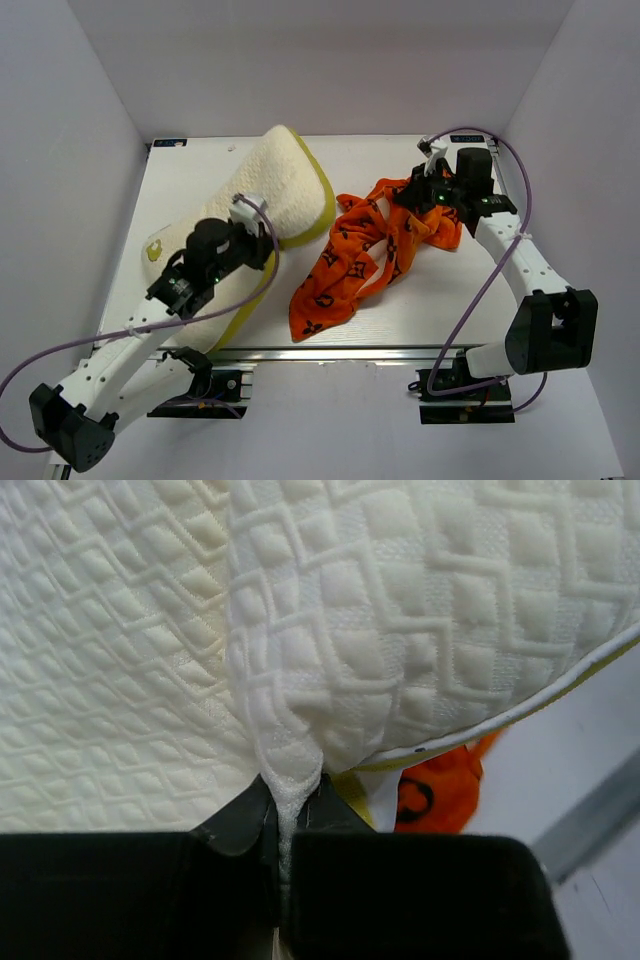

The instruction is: Put the pillow into the pillowcase

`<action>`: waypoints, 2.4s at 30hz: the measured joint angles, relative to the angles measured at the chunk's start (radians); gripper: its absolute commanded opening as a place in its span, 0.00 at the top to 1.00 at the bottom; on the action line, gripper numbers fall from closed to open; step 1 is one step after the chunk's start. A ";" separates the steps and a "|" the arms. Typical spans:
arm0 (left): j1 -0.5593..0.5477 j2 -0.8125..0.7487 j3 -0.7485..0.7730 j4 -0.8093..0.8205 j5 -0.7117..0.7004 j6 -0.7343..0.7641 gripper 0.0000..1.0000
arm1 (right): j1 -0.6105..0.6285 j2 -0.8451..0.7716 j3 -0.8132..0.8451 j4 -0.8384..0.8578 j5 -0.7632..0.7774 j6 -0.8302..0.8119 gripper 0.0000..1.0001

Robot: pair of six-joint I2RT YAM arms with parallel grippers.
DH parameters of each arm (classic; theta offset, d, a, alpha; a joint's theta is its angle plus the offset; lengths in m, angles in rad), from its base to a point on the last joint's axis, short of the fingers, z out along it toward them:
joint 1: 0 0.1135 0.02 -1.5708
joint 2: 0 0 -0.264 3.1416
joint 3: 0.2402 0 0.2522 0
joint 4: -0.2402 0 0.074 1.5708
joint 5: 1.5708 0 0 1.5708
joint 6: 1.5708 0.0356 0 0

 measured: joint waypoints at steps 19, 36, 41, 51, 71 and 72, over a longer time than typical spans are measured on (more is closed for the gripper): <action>-0.398 0.252 -0.113 0.060 -0.106 -0.044 0.43 | 0.042 -0.039 0.048 -0.026 -0.018 -0.006 1.00; -0.109 0.222 0.253 -0.009 -0.301 -0.115 0.05 | 0.042 -0.076 -0.013 -0.078 -0.008 -0.059 1.00; 0.095 0.647 0.432 -0.043 -0.035 -0.082 0.02 | 0.042 -0.081 -0.013 -0.077 -0.011 -0.069 1.00; 0.187 1.071 0.856 -0.236 0.306 0.108 0.02 | 0.042 -0.082 -0.032 -0.068 -0.018 -0.075 1.00; 0.214 1.114 0.649 -0.238 0.426 0.320 0.94 | 0.042 -0.083 -0.045 -0.060 -0.019 -0.080 1.00; 0.217 1.108 0.635 -0.223 0.437 0.316 1.00 | 0.042 -0.083 -0.045 -0.060 -0.019 -0.080 1.00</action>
